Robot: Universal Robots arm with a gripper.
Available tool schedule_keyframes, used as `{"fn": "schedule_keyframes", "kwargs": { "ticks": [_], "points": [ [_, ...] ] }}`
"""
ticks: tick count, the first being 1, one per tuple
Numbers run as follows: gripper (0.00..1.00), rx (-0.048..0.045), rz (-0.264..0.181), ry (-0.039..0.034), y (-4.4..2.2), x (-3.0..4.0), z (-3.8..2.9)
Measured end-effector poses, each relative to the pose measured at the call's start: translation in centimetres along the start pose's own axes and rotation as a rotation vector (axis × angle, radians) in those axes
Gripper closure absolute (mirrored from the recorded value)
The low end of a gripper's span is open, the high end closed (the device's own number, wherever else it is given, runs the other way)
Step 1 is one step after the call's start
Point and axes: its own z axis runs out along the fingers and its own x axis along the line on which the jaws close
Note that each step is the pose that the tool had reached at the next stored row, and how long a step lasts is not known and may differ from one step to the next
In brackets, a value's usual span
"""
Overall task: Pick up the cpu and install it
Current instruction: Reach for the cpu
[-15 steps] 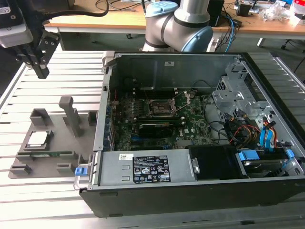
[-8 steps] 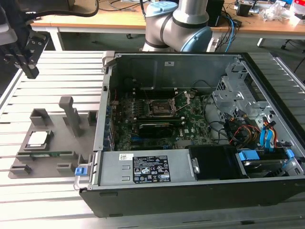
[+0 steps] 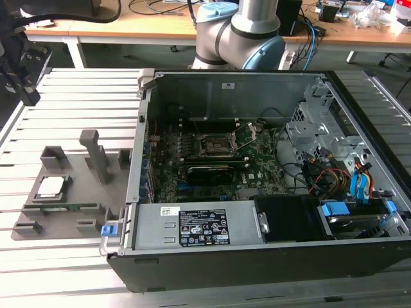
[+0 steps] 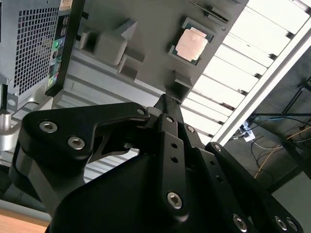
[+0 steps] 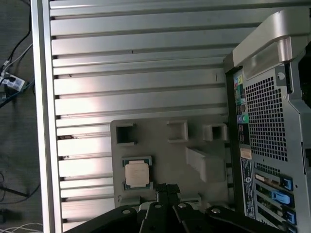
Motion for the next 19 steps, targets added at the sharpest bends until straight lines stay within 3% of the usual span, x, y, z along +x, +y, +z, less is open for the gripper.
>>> {"fn": "schedule_keyframes", "kwargs": {
  "ticks": [4, 9, 19],
  "points": [
    [0.89, -0.0001, 0.0, 0.0, -0.13, 1.73, -0.03],
    [0.89, 0.0, 0.0, 0.0001, -0.19, 1.78, 0.38],
    [0.89, 0.0001, 0.0, 0.0, -0.45, 1.82, 0.41]
  ]
}}
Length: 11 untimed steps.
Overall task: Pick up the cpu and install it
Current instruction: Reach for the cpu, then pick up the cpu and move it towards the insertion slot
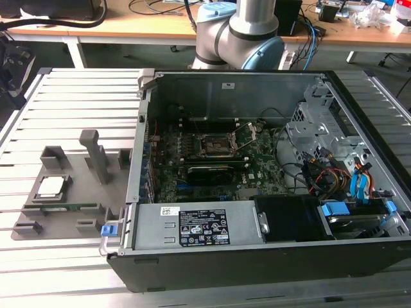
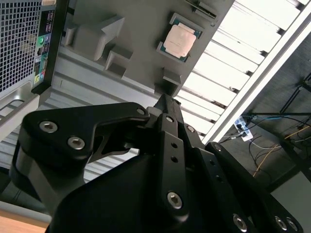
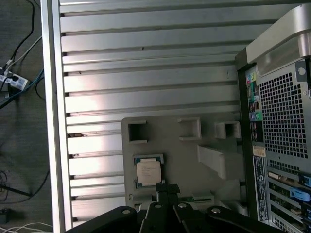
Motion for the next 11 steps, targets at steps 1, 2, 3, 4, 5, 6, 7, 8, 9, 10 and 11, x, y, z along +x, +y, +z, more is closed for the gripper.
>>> {"fn": "schedule_keyframes", "kwargs": {
  "ticks": [1, 2, 3, 4, 5, 6, 7, 8, 9, 10, 11],
  "points": [
    [0.89, 0.0, 0.0, 0.0001, -0.01, 0.0, 0.0],
    [0.89, 0.0, 0.0, 0.0, -0.01, 0.0, 0.0],
    [0.89, 0.0001, 0.0, 0.0, -0.02, 0.0, 0.0],
    [0.89, 0.0, 0.0, 0.0001, -0.02, 0.0, 0.0],
    [0.89, 0.0, 0.0, 0.0, -0.02, 0.0, 0.01],
    [0.89, 0.0, 0.0, 0.0, -0.03, 0.0, 0.01],
    [0.89, 0.0, 0.0, 0.0, -0.03, 0.0, 0.01],
    [0.89, 0.0, 0.0, 0.0001, -0.04, 0.0, 0.01],
    [0.83, 0.0, 0.0, 0.0, -0.04, 0.0, 0.01],
    [0.83, 0.0, 0.0, 0.0, -0.04, 0.0, 0.01],
    [0.76, 0.0, 0.0, 0.0, -0.05, 0.0, 0.02]
  ]
}}
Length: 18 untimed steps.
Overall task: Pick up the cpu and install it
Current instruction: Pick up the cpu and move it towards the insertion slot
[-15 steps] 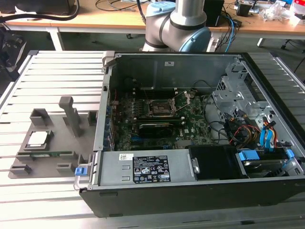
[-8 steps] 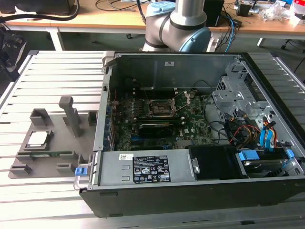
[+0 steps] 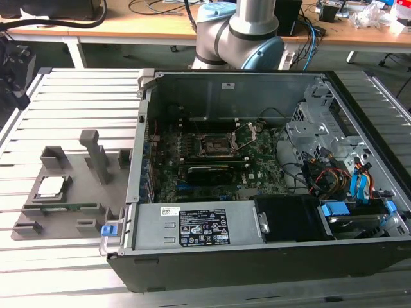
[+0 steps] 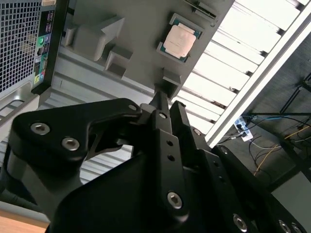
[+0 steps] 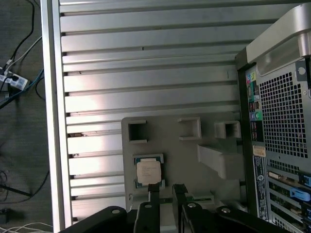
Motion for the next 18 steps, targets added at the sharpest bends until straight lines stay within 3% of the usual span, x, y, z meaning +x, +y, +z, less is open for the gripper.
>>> {"fn": "schedule_keyframes", "kwargs": {
  "ticks": [5, 8, 11, 12, 18],
  "points": [
    [0.4, 0.0, 0.0, 0.0, -0.02, 0.0, 0.01],
    [0.4, 0.0013, -0.012, 0.0006, -0.03, 0.0, 0.0],
    [0.4, 0.0102, -0.075, 0.0025, 0.0, 0.0, 0.05],
    [0.4, 0.0151, -0.075, 0.0024, -0.01, 0.0, 0.11],
    [0.4, 0.0152, -0.075, 0.0024, -0.03, 0.02, 0.8]
  ]
}}
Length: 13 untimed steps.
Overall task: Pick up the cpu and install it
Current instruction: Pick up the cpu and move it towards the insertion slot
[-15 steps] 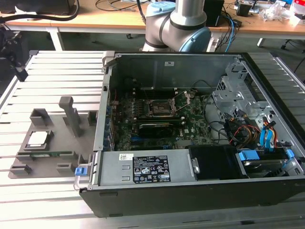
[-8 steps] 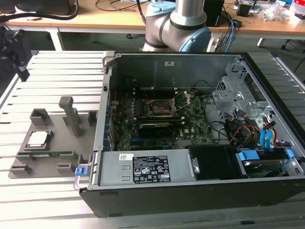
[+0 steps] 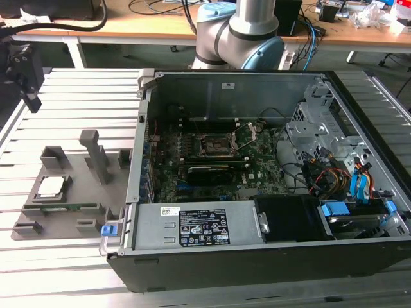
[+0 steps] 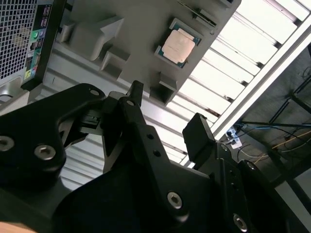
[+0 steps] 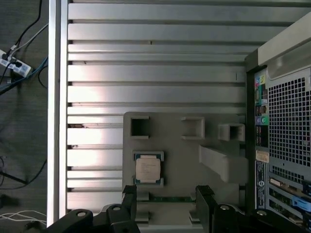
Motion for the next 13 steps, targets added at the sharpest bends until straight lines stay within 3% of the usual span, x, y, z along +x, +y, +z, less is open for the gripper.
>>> {"fn": "schedule_keyframes", "kwargs": {
  "ticks": [13],
  "points": [
    [0.4, 0.0, 0.0, -0.0001, -0.03, 0.02, 1.03]
  ]
}}
